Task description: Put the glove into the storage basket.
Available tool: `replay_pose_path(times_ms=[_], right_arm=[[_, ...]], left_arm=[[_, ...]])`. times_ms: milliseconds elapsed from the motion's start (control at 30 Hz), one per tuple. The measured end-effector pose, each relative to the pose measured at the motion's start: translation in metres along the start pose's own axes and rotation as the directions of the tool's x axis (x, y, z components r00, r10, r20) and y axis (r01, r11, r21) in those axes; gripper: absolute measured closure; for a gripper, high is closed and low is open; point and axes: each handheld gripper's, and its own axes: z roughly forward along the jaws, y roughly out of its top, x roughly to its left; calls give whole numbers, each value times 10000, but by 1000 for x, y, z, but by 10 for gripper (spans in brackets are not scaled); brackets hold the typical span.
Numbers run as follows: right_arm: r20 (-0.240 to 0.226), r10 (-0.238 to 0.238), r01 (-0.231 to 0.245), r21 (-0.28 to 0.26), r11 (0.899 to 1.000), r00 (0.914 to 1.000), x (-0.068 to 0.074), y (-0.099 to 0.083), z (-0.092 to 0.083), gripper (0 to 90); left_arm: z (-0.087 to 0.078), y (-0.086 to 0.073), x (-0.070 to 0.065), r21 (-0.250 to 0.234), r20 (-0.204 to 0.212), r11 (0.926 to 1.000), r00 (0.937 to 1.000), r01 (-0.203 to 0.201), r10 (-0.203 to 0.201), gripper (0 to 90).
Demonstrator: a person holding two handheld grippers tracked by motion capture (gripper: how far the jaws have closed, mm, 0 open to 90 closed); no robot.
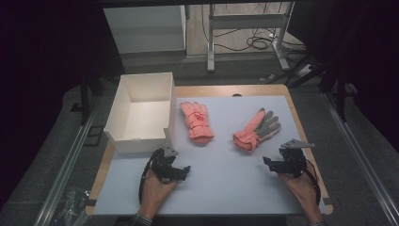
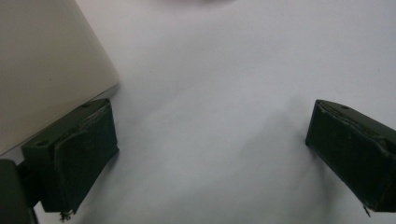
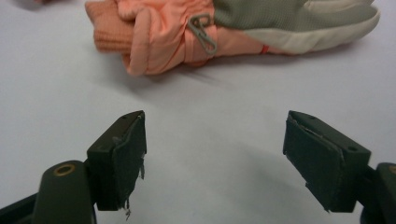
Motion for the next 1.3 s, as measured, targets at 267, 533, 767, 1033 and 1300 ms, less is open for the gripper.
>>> replay_pose_path(times_ms=[267, 533, 767, 1033, 1300], right_arm=[[-107, -137, 137, 26, 9999, 9998, -6, 16, 3, 282], [-141, -215, 213, -119, 9997, 9997, -9, 37, 9, 353], [-109, -70, 67, -250, 9997, 9999, -16, 57, 19, 339], [157, 75, -70, -289, 9996, 9998, -26, 81, 33, 344], [431, 226, -234, 184, 9996, 9988, -32, 92, 57, 423]], left_arm=[[0, 0, 0, -2, -2, 10000, 10000, 5, -5, 19], [0, 0, 0, -1, -1, 10000, 10000, 7, -7, 19], [0, 0, 0, 2, -2, 10000, 10000, 9, -9, 20], [0, 0, 0, 14, 9, 10000, 10000, 4, -4, 19], [0, 0, 0, -7, 1, 10000, 10000, 12, -12, 19]])
